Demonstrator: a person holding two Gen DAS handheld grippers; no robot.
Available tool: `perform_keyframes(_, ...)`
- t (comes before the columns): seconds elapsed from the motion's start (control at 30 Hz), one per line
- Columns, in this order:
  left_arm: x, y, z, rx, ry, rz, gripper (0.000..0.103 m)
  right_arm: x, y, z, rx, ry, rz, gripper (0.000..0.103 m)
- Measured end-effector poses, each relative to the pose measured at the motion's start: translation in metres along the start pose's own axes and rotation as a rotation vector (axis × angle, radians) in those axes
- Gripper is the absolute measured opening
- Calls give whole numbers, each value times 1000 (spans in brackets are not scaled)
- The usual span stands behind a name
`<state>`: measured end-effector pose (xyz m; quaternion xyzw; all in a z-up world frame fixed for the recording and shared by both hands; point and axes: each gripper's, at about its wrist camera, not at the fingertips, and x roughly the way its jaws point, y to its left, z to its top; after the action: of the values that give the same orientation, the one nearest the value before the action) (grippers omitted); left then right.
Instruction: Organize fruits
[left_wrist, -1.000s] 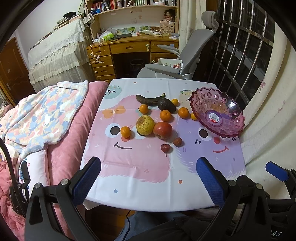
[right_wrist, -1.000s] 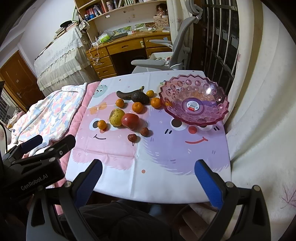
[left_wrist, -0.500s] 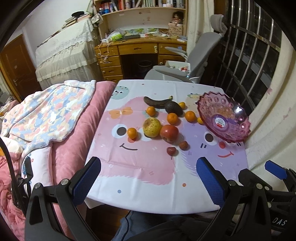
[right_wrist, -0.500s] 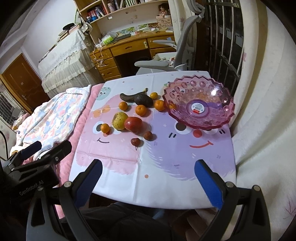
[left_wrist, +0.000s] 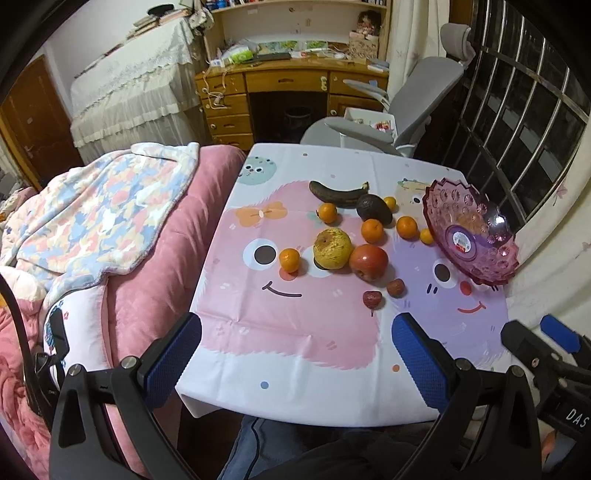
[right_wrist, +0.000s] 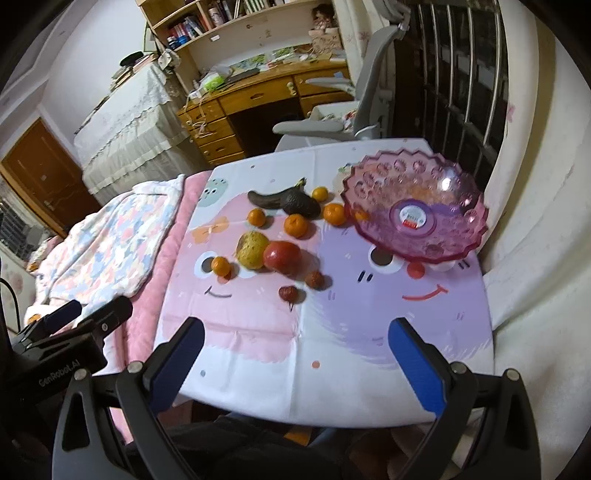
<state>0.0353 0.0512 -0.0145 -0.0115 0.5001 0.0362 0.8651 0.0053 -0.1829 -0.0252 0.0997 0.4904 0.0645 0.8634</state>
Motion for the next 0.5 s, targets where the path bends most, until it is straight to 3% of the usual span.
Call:
perform_keyframes(0.33, 48, 44, 46, 124, 55, -77, 102, 21, 35, 13, 85, -74, -150, 100)
perform_keyframes(0.5, 81, 64, 72, 193, 93, -112, 102, 43, 44, 19, 169, -73, -180, 100)
